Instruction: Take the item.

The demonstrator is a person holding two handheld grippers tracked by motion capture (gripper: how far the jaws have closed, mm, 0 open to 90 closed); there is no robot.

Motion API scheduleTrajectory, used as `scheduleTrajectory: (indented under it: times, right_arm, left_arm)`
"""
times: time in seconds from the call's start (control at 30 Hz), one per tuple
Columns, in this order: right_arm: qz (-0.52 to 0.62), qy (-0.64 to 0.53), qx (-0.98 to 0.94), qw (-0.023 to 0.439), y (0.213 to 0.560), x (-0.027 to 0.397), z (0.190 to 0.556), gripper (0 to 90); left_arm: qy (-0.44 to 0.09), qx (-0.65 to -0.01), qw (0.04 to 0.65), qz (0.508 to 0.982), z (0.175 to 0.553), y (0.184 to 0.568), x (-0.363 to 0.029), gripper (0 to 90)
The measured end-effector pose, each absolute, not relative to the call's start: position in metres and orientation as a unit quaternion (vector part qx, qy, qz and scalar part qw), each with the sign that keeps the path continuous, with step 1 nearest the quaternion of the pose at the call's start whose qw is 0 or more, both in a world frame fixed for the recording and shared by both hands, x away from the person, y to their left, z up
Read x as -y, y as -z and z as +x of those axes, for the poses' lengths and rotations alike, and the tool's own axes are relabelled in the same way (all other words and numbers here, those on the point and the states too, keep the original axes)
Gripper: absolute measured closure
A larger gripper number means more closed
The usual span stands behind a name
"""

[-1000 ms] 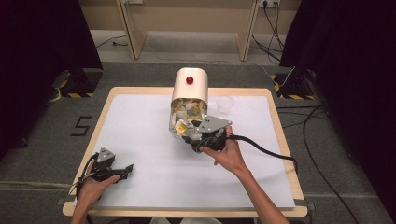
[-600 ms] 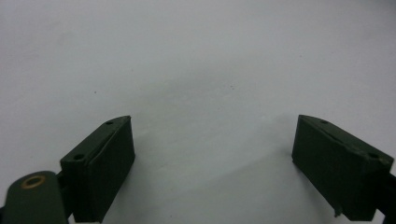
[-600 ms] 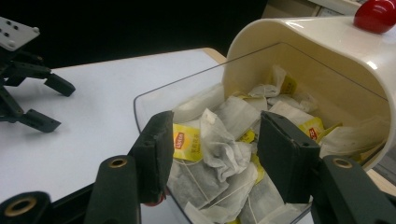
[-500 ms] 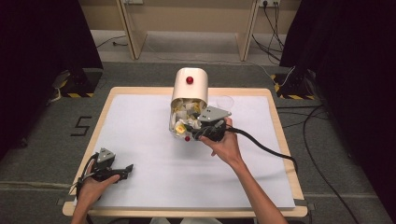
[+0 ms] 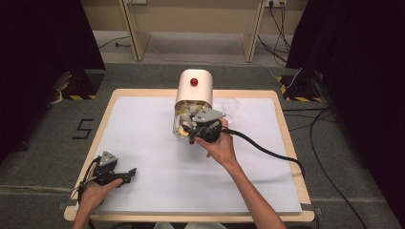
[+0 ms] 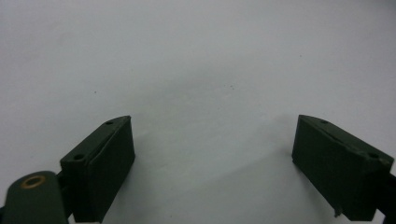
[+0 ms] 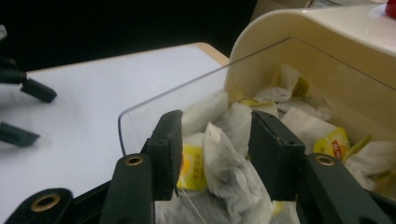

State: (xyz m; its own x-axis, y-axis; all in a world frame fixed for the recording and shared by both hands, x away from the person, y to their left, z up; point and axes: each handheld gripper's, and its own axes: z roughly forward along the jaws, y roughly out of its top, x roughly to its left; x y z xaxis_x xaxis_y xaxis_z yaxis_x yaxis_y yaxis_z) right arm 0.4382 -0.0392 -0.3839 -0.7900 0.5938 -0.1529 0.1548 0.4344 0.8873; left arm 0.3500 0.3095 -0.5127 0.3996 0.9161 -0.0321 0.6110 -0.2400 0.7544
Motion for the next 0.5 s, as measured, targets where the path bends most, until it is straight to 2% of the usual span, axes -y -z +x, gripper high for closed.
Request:
scheduleTrajectory:
  times: [0.23,0.37,0.5]
  right_arm:
    - [0.238,-0.469,-0.814,0.247,0.3929,0.0324,0.4333,56.3]
    - [0.242,-0.452,-0.819,0.258,0.3898,0.0358,0.4348,60.7]
    - [0.241,-0.451,-0.823,0.246,0.3904,0.0333,0.4385,64.2]
  left_arm:
    - [-0.215,-0.504,0.355,0.758,0.3501,0.5127,-0.3095,11.9]
    - [-0.215,-0.504,0.354,0.758,0.3500,0.5127,-0.3094,11.9]
    - [-0.215,-0.504,0.355,0.758,0.3501,0.5127,-0.3094,11.9]
